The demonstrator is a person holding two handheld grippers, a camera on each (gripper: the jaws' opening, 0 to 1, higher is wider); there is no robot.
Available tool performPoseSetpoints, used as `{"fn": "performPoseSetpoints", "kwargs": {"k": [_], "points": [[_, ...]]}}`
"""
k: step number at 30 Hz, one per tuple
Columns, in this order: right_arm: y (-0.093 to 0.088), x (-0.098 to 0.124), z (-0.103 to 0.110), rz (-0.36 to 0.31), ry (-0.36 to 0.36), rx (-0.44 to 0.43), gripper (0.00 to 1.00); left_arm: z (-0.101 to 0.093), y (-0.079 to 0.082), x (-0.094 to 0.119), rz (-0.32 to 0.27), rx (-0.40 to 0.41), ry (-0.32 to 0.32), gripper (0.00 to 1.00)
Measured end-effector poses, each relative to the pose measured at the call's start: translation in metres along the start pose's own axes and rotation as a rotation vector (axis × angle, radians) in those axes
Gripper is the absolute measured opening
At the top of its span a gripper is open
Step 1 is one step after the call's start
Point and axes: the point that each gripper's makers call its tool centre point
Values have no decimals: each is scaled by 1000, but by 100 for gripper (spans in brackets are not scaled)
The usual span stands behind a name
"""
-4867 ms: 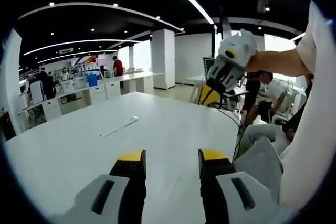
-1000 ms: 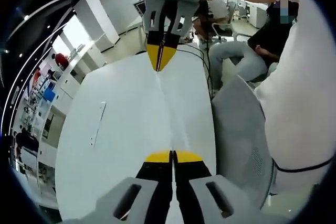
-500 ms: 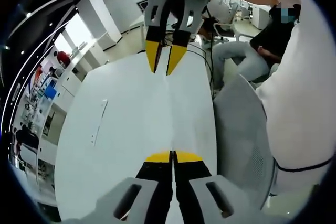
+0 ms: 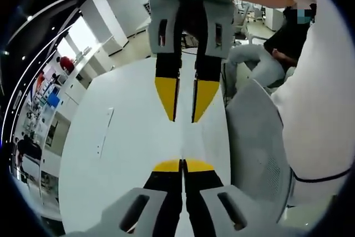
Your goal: Arrange the food packaging bags into a neat stack by flattening each bag and aligning their edges.
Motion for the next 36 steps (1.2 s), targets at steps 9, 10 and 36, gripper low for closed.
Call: {"fn": "performPoseSetpoints", "kwargs": {"k": [9,10,36], "points": [[10,-16,1,-12,29,24,7,-2,3,0,-9,-7,1,0],[10,-16,1,-12,30,25,6,-1,3,0,-10,-9,3,0],[7,-22,4,-1,44,4,1,-2,5,2,-16,4,8,0]]}}
Point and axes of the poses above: the point that each gripper's makers call its tool centre point, and the gripper's own axes: x roughly backward along the fingers, z roughly to its left, y roughly out of its top, and after that the axes turned 3 degrees about -x, right-handed
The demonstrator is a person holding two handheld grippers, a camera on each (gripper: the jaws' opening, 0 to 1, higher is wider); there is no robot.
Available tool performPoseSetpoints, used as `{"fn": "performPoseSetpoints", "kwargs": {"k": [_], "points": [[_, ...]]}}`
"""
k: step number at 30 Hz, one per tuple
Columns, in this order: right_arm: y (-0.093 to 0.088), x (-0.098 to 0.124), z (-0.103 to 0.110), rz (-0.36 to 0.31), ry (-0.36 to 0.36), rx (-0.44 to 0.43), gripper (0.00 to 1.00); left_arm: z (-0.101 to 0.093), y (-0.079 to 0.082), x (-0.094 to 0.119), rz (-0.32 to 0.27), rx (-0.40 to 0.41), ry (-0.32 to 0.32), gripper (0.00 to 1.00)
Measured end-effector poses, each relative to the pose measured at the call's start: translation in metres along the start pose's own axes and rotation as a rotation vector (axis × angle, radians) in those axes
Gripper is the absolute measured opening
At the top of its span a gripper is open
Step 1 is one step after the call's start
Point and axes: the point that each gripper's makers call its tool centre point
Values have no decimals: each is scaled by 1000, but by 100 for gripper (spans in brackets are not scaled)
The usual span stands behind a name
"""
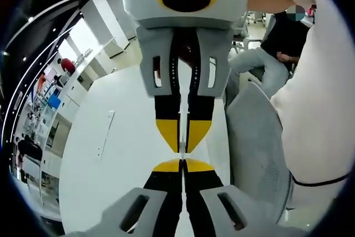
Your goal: Arrange the food packaging bags into a neat stack by flattening each bag and aligning their edges.
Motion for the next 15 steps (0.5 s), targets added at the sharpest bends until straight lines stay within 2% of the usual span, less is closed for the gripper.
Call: {"fn": "performPoseSetpoints", "kwargs": {"k": [15], "points": [[3,-4,2,4,5,11,0,-2,-4,3,-6,14,8,0]]}}
Point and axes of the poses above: the point that each gripper's makers call its tool centre point, and the gripper's own axes: x roughly backward along the fingers, z roughly to its left, y roughly out of its top, and after that the axes turned 3 degrees about -x, right-handed
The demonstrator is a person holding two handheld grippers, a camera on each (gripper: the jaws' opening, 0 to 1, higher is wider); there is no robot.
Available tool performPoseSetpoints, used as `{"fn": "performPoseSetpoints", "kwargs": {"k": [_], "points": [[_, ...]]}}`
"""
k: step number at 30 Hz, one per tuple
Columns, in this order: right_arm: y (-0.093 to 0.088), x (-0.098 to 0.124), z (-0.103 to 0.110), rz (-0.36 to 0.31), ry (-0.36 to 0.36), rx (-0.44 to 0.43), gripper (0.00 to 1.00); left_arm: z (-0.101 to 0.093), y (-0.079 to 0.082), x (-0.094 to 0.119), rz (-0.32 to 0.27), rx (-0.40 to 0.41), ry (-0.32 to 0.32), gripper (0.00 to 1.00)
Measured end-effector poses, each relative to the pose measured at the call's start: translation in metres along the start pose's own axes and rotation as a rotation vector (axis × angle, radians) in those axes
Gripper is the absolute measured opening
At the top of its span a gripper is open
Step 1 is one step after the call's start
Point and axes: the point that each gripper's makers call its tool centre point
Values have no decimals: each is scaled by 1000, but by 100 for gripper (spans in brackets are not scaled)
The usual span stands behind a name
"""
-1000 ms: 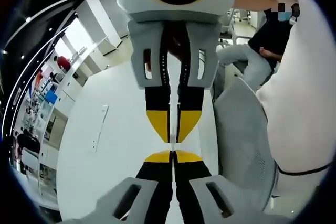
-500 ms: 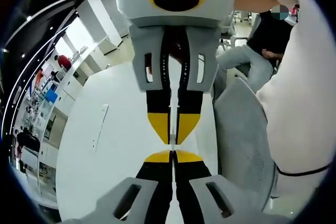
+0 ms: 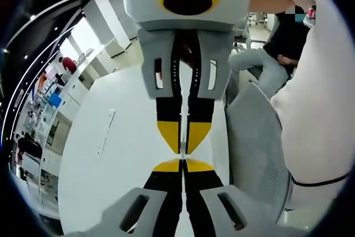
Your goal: Arrange the food packaging bags into a neat stack by flattening each bag and aligning their edges.
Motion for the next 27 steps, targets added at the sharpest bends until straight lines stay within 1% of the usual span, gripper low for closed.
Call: {"fn": "performPoseSetpoints", "kwargs": {"k": [11,27], "points": [[1,0,2,10,6,5,0,-1,-1,2,-6,-5,3,0],[0,1,1,15,7,12,0,-3,2,2,-10,-15,3,0]]}}
Point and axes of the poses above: the point that each gripper's makers call its tool centre point, and the gripper's own axes: x roughly backward along the fingers, z roughly to its left, y roughly out of its top, and after that the axes turned 3 degrees about -x, right-handed
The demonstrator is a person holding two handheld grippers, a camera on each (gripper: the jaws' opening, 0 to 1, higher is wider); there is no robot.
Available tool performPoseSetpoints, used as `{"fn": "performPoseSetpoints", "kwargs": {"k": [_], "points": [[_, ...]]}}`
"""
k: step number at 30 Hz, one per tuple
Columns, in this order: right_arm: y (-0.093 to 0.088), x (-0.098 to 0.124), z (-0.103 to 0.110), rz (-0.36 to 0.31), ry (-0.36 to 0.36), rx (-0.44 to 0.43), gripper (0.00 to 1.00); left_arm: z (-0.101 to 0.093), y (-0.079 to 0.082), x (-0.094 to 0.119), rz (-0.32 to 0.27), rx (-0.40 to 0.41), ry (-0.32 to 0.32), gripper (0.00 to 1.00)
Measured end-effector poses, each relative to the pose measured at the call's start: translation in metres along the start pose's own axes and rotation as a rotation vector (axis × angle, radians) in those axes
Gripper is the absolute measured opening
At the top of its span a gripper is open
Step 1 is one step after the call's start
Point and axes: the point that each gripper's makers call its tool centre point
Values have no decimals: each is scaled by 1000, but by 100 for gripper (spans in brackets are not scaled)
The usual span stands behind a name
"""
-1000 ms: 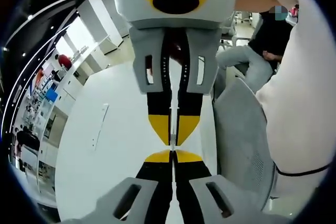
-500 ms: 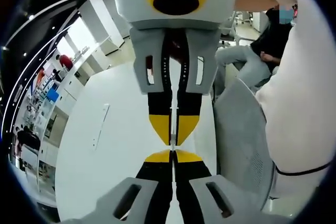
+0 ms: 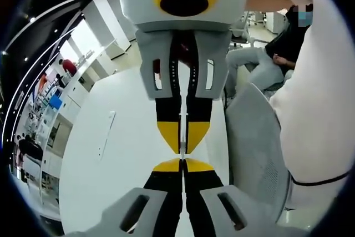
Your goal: Arrange the food packaging bags into a neat stack by flattening each bag and aligning their edges.
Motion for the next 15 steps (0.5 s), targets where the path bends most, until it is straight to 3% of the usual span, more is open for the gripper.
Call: {"fn": "performPoseSetpoints", "kwargs": {"k": [15], "points": [[-2,1,2,7,5,-1,0,-2,1,-1,-6,-2,-8,0]]}}
Point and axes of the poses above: the point that each gripper's makers call its tool centre point, and the gripper's own axes: x roughly backward along the fingers, z roughly to its left, y roughly out of its top, and after that the axes turned 3 degrees about -x, right-handed
